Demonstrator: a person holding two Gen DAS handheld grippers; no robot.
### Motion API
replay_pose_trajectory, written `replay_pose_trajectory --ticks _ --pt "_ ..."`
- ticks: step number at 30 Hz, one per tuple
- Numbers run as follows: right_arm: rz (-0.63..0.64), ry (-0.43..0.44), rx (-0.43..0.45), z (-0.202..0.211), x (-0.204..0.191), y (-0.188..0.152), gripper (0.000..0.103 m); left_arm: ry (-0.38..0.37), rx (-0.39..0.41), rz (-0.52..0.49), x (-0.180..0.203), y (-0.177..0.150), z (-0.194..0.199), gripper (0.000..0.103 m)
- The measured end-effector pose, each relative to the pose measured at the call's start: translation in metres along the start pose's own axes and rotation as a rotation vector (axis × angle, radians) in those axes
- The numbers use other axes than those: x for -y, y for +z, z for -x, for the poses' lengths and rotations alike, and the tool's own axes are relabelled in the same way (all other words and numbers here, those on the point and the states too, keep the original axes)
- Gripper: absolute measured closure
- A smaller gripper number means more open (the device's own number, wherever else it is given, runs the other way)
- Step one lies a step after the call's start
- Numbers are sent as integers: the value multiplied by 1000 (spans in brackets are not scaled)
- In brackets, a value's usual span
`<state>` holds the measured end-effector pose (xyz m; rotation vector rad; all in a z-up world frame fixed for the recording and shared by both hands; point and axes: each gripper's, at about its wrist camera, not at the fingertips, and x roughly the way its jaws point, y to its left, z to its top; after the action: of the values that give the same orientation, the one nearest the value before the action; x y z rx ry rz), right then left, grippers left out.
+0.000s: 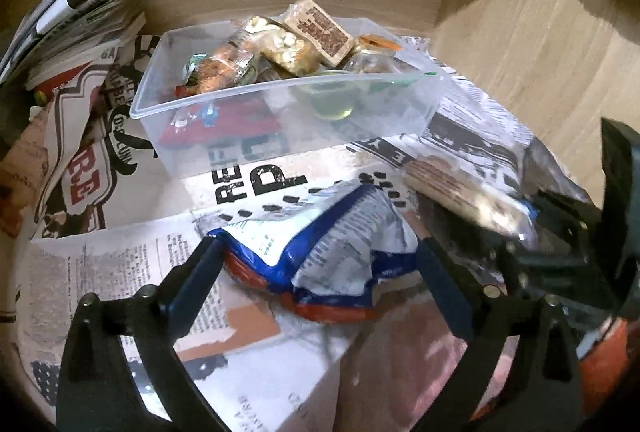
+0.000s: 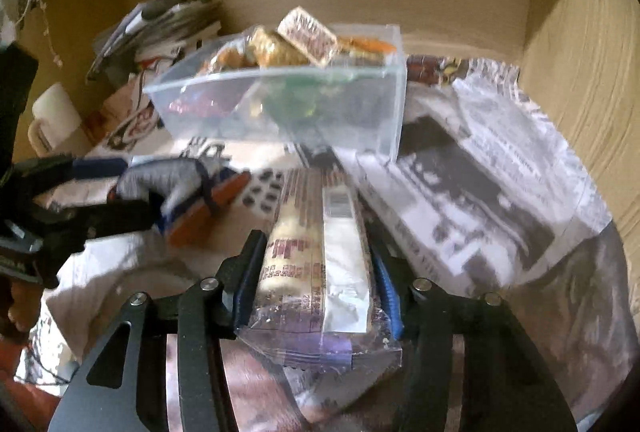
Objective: Organize snacks
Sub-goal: 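Grasp a blue-and-white chip bag with the left gripper while the right grasps a long barcoded biscuit pack, then carry the chip bag and biscuit pack into the clear box and release both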
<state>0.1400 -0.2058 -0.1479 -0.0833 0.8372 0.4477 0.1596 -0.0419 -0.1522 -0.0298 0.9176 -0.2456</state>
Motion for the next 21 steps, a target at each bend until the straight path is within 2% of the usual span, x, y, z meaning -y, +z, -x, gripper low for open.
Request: replay_pose_trajectory --ticks 9,13,16,21 --pt "21 25 12 -3 2 0 54 13 8 59 1 18 -21 0" --pt "22 23 18 -3 2 -2 54 29 20 39 8 21 -28 0" --pt "28 1 25 -3 0 -3 60 62 20 18 14 22 -36 0" --pt "14 -6 36 -2 2 -4 60 79 -34 21 14 27 -59 0"
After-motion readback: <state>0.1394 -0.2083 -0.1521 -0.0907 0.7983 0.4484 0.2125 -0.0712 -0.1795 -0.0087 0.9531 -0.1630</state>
